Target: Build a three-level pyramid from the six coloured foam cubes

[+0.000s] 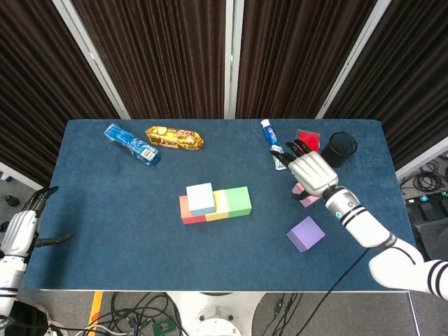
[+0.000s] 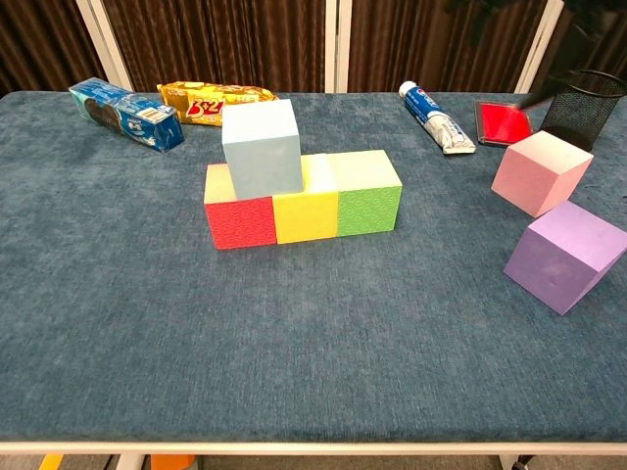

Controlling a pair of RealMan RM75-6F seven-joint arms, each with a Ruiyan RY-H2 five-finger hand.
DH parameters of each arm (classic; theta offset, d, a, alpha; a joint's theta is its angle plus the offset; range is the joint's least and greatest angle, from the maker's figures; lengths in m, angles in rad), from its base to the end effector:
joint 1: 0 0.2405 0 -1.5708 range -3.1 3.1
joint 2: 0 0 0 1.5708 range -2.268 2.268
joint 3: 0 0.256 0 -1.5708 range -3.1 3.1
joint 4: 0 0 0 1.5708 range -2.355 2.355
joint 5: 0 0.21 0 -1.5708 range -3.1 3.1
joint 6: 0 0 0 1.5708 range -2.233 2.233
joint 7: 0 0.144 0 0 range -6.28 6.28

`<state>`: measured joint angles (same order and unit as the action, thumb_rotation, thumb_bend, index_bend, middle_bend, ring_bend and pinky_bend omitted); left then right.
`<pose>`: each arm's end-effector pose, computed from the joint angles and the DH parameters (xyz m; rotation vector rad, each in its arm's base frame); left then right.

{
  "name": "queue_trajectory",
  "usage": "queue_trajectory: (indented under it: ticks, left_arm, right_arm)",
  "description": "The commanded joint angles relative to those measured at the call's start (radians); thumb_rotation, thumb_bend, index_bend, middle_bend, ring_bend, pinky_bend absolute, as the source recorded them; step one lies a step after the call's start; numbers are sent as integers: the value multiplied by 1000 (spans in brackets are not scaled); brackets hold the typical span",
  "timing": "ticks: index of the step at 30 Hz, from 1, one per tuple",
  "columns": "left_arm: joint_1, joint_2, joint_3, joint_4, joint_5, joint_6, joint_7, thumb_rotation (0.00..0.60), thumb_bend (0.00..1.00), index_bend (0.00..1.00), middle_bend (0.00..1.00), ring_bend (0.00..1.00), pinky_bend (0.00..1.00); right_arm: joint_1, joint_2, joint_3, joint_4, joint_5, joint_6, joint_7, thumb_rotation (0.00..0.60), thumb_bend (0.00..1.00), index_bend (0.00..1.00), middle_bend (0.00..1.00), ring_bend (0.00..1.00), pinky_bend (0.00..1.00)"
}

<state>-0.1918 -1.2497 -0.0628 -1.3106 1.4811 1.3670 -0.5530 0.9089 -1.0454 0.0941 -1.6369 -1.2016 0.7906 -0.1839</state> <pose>-0.3454 0.2244 0.1372 -1.2843 -1.2269 -1.1830 -0.1399 -0.3821 0.1152 2.0297 -0.6734 0.7543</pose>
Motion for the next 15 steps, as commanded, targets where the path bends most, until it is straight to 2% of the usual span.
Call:
queue_trajectory:
  ticks: [1, 9, 15]
  left_arm:
    - [-10, -7, -8, -19, -11, -12, 27, 600, 65, 85, 111, 7, 136]
    - [-15, -18, -13, -42, -30, -26, 70, 600, 66, 85, 111, 7, 136]
    - [-17, -35, -19, -43, -38, -26, 87, 600, 65, 85, 111, 7, 136]
  right_arm:
    - [-30, -12, -51, 90, -67, -24, 1, 600, 7, 0, 204, 0, 0]
    - [-65, -83, -102, 254, -158, -29, -2, 600, 8, 0, 164, 0, 0]
    - [-77, -142, -113, 338, -196, -43, 49, 600, 8, 0, 140, 0, 0]
